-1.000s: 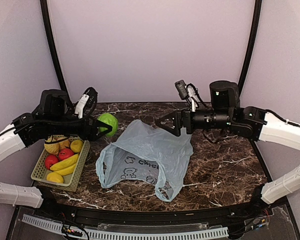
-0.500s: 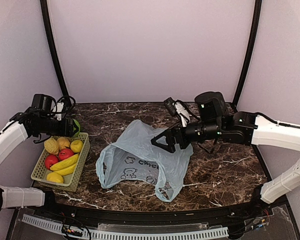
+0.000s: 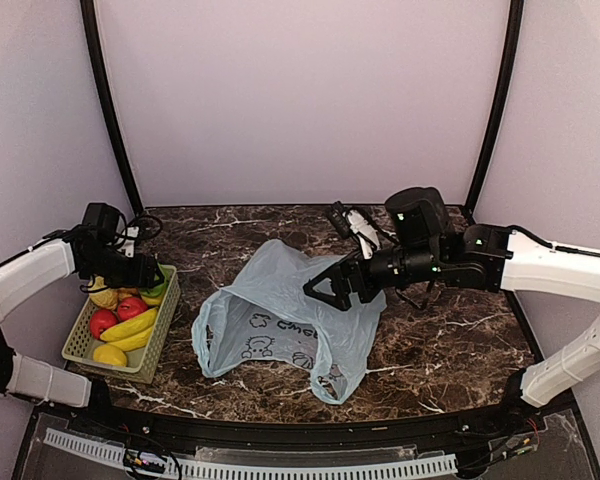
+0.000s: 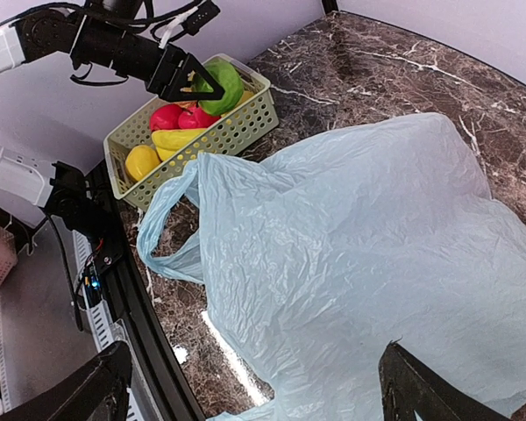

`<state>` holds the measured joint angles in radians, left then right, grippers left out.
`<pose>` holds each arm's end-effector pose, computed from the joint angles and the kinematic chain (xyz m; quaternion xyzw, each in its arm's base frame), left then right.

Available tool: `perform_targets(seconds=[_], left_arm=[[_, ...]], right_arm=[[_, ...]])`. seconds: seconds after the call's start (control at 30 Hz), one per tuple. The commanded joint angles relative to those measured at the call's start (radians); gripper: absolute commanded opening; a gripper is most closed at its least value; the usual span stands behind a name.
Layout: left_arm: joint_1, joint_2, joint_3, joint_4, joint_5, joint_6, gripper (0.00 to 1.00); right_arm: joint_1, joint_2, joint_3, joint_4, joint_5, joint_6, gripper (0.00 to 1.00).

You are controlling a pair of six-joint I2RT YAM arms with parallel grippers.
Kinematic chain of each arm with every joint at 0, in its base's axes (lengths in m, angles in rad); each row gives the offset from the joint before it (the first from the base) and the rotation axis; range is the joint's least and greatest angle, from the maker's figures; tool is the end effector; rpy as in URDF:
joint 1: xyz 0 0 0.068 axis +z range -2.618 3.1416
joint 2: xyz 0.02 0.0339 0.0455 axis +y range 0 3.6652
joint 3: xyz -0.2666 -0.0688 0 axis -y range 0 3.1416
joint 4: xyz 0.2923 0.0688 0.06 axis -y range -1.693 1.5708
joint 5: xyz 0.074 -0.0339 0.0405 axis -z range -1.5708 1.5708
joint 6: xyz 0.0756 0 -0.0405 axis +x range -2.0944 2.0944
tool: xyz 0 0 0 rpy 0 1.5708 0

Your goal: Untie the knot of the plastic bag and take out the fruit

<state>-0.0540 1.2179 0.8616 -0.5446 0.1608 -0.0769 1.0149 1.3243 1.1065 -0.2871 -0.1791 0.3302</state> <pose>0.3139 -0.0291 0.2014 0.0156 0.9416 -0.0971 0.3220 0.1908 0.3326 0.2957 -0.3308 0.7928 0.3755 0.3479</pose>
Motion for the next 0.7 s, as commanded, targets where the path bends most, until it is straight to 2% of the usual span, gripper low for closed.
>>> perform_targets(seconds=[0.0, 0.23, 0.5, 0.67], left_arm=[[0.009, 0.012, -0.021, 0.023, 0.004, 0.021, 0.63], [0.009, 0.033, -0.021, 0.02, -0.001, 0.027, 0.75], [0.008, 0.02, -0.022, 0.02, -0.019, 0.026, 0.93], [0.01, -0.006, -0.026, 0.025, -0.036, 0.027, 0.98]], right_arm=[[0.009, 0.012, 0.012, 0.006, 0.009, -0.001, 0.95], [0.009, 0.026, 0.019, 0.006, 0.004, 0.001, 0.95], [0.009, 0.032, 0.023, 0.006, 0.002, 0.002, 0.96], [0.009, 0.039, 0.022, 0.005, 0.007, 0.002, 0.96]])
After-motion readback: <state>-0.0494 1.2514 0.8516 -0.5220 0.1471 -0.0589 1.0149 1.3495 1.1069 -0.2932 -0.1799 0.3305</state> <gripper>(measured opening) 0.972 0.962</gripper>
